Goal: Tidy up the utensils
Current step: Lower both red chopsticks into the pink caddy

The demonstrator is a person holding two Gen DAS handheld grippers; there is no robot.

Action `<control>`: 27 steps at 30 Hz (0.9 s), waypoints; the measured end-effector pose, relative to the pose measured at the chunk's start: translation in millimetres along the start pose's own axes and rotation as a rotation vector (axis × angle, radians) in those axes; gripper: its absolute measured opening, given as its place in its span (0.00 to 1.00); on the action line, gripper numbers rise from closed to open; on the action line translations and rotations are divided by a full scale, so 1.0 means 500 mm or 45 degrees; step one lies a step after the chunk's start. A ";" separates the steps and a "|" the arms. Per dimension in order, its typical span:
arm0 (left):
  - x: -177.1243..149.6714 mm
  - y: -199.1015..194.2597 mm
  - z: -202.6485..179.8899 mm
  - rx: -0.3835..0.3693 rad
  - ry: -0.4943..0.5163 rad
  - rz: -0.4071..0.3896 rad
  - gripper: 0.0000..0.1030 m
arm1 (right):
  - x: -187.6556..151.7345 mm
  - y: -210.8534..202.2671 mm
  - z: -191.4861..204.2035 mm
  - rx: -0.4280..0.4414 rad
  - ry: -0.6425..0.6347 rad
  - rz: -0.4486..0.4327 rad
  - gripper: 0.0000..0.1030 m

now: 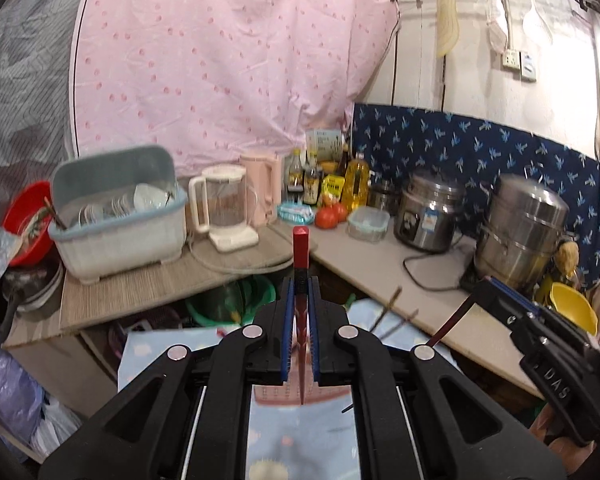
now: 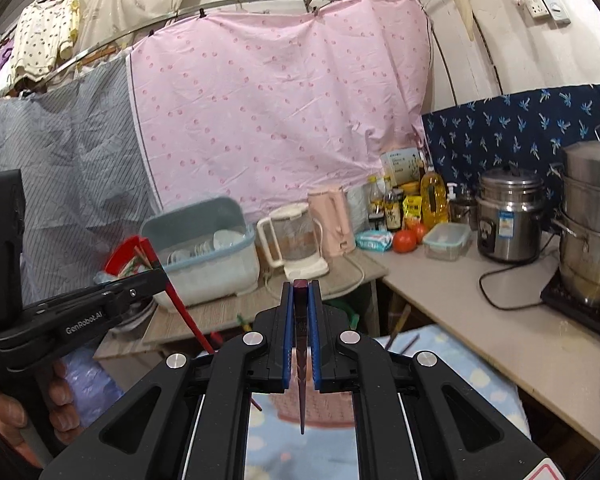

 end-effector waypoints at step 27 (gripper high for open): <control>-0.041 0.275 -0.012 0.017 0.026 0.153 0.06 | -0.078 0.277 -0.050 -0.081 0.040 0.194 0.07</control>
Point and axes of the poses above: each gripper's, at about its wrist camera, not at the fingertips, and y roughly the way its jaws point, z to its left, x to its top, the point moved 7 cm from there along y, roughly the way its jaws point, and after that the axes turned 2 degrees about -y, right-handed, at the moved point
